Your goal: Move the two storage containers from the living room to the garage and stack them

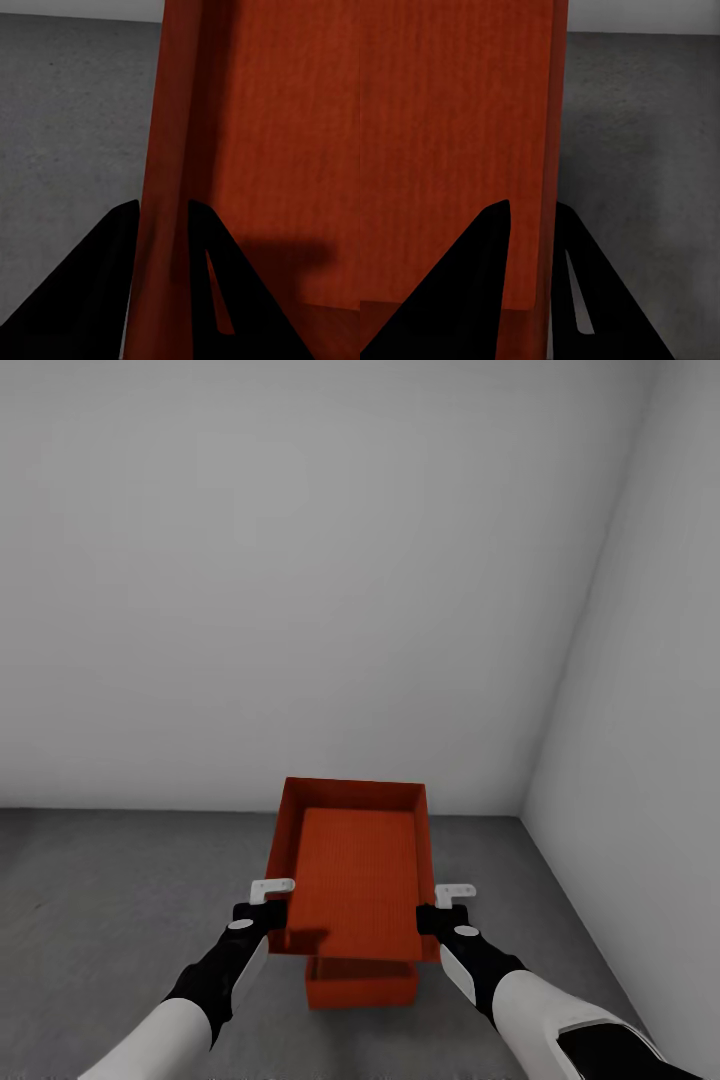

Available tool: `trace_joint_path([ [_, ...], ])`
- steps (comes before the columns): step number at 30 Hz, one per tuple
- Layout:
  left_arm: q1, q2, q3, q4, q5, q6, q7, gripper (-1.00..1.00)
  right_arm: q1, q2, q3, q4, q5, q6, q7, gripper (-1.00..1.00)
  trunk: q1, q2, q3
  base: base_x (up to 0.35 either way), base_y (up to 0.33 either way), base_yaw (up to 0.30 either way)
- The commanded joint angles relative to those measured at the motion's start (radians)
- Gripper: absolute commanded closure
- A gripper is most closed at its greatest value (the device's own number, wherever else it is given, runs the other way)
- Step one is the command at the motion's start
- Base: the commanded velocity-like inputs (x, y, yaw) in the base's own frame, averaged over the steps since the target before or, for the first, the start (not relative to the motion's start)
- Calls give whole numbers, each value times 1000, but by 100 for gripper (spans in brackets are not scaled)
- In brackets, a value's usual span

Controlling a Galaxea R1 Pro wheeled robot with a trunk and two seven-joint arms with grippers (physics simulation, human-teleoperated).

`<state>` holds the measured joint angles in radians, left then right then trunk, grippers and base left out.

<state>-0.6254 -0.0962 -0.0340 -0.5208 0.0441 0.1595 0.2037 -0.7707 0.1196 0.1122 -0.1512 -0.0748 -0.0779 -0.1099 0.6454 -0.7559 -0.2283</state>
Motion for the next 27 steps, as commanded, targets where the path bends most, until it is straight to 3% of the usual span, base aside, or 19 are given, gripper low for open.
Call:
trace_joint_path([
  [1, 0, 0, 14, -1, 68, 8, 53, 100, -1, 0, -34, -2, 1, -45, -79, 100, 0, -1, -3, 0, 0, 0],
  [27, 0, 0, 13, 3, 68, 8, 53, 100, -1, 0, -34, -2, 1, -45, -79, 100, 0, -1, -45, 12, 0, 0],
])
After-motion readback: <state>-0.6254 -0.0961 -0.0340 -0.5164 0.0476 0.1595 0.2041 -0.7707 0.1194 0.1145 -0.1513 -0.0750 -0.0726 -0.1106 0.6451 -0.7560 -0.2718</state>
